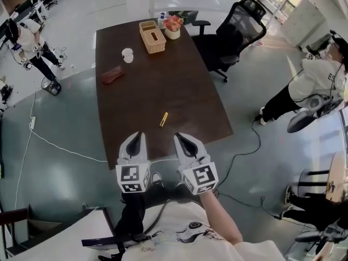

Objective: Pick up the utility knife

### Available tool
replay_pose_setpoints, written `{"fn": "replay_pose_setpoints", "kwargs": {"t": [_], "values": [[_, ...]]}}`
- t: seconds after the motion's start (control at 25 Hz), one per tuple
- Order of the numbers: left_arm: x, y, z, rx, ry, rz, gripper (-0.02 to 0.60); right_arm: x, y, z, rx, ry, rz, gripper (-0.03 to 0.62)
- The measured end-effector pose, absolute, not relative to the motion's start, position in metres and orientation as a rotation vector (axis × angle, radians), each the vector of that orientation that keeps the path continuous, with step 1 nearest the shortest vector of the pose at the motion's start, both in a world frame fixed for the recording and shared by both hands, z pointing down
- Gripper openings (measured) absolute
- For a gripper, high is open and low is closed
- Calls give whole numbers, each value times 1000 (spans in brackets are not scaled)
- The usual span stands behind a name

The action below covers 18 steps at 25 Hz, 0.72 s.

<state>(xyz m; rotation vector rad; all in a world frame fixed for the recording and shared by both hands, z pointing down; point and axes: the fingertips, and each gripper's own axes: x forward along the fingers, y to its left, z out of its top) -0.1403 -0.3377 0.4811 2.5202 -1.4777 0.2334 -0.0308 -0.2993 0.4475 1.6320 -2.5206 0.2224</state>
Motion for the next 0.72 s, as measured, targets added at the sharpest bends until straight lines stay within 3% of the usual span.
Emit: {"fn": "replay_pose_setpoints", "kwargs": {"t": [0.72], "values": [[-98,-378,630,2232,-1372,591,-3,12,-353,590,1359,-2344,602,2]]}}
